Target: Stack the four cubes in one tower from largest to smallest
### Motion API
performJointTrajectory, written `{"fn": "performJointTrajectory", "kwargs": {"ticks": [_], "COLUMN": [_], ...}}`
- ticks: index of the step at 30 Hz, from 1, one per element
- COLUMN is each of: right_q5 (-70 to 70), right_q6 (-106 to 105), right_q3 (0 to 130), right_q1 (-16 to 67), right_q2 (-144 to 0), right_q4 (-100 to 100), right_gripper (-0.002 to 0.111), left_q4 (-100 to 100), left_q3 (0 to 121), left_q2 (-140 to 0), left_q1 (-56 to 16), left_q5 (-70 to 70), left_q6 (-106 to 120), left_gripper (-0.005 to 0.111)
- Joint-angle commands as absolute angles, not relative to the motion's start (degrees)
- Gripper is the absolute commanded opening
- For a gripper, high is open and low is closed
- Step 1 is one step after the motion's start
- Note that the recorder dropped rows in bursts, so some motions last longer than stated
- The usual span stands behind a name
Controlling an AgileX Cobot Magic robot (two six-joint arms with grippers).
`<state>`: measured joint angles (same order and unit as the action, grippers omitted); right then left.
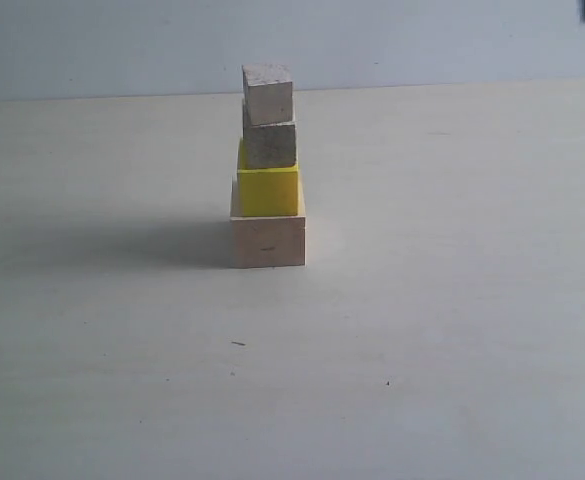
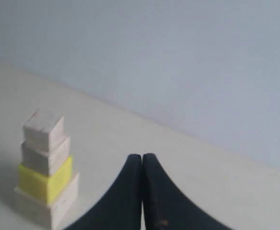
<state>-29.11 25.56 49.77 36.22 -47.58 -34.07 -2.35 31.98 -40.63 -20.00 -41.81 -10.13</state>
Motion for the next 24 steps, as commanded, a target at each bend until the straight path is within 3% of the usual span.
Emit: {"fn": "performJointTrajectory", "kwargs": {"ticks": [1,6,15,24], "right_q5": [-32.13,-34.84,-41.52,-41.68], "right_q6": [36.69,36.83,36.83,36.83], "right_q3": [45.5,40.76,40.88,40.88], "right_q1": [36.27,36.27,36.27,36.27], "right_q2": [-35.71,-24.75,-14.6,-13.87], "right_q4": [-44.77,-38.93,-34.46,-34.46], "right_gripper": [0.0,0.0,0.0,0.0], "left_q4": [2.41,4.58,4.58,4.58], "left_q3": [28.89,23.23,23.13,23.13], "left_q2": [-40.36,-38.76,-38.7,-38.7], "left_q1": [-19.97,-19.97,-19.97,-19.97], "left_q5": [-31.77,-21.05,-22.46,-22.46], "left_q6": [-10.23,-8.57,-8.57,-8.57], "left_gripper": [0.0,0.0,0.0,0.0]}}
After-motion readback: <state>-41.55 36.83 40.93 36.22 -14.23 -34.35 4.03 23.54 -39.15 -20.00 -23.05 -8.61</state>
